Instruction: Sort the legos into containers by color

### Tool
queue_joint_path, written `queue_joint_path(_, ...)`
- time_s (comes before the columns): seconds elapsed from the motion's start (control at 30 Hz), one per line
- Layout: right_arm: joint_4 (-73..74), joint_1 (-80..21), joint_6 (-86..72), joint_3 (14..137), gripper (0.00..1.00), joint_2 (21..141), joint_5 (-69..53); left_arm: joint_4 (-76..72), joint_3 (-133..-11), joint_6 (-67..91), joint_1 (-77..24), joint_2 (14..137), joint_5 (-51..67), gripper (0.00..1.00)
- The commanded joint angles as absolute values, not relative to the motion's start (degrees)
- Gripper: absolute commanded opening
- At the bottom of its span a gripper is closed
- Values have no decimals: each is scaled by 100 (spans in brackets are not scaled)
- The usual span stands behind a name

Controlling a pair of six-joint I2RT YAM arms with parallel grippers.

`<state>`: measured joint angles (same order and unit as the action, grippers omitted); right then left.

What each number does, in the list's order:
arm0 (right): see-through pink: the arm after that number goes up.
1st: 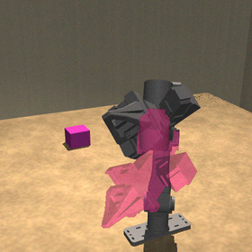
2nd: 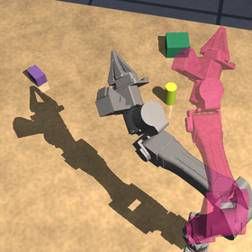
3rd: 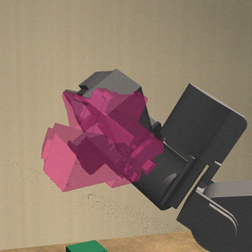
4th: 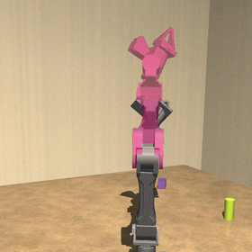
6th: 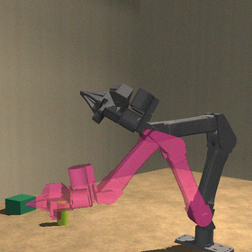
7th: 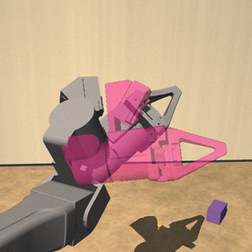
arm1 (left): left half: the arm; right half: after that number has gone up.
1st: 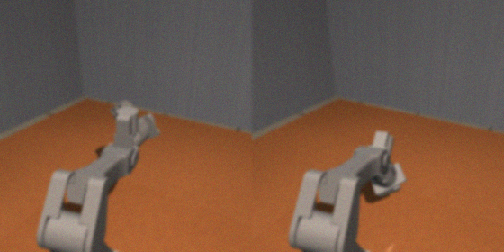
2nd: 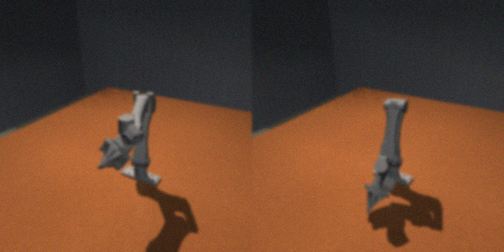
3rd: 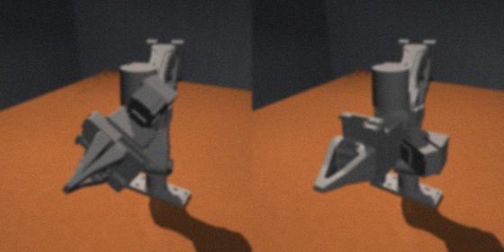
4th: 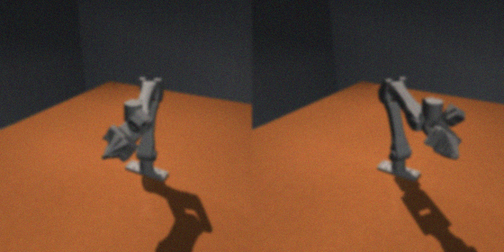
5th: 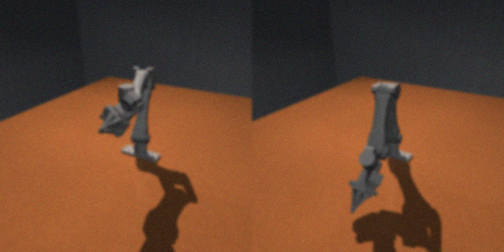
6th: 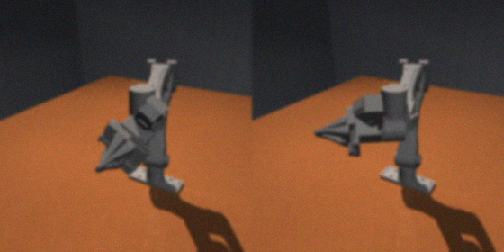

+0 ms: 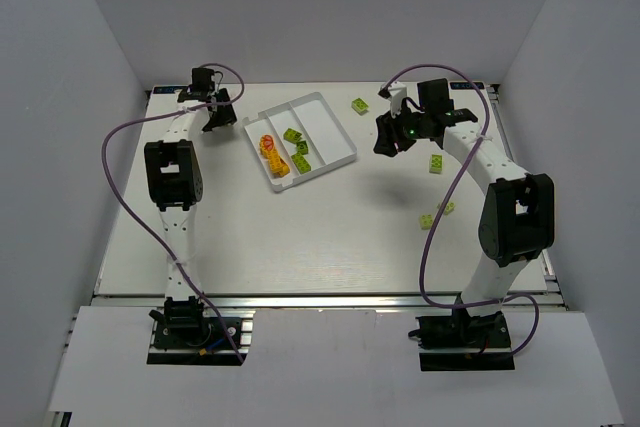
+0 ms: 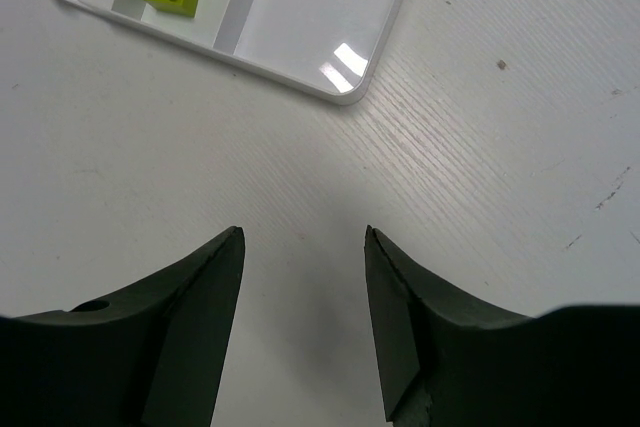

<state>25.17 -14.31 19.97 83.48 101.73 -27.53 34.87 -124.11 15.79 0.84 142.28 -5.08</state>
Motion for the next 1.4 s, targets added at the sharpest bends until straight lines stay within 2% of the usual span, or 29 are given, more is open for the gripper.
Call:
queue_joint_path(0.0,2522,-1398,1986,8578,58,10213,-2769,2972,-12595,1152,88,14063,-589,76)
queue_joint_path(0.17,2514,-1415,1986,8622,58,10195,-2707,3014,-12866,1002,88,14282,-755,73)
queue_joint_path(0.27,2505,-1415,2021,8613,58,10169,-2663,2962,-12780,993,88,14282,-791,68)
queue_joint_path(0.33,2514,-1397,2022,8587,58,10143,-2646,2936,-12744,1028,88,14291,-686,60)
queue_joint_path(0.4,2505,-1397,2022,8569,58,10125,-2663,2962,-12700,1063,36,14291,-598,59)
queue_joint_path(0.67,2505,-1397,2004,8517,58,10063,-2689,3024,-12595,1099,35,14265,-492,72)
queue_joint_path(0.83,2487,-1397,1986,8464,58,9993,-2707,3015,-12691,1116,-18,14343,-466,72)
queue_joint_path(1.2,2479,-1397,2030,8297,58,9835,-2593,3015,-12762,1248,-18,14555,-641,63)
queue_joint_path(1.3,2487,-1397,2039,8297,58,9844,-2593,2997,-12770,1257,-18,14537,-712,57)
queue_joint_path(1.37,2487,-1397,2048,8306,58,9852,-2593,2936,-12753,1283,-18,14511,-773,49)
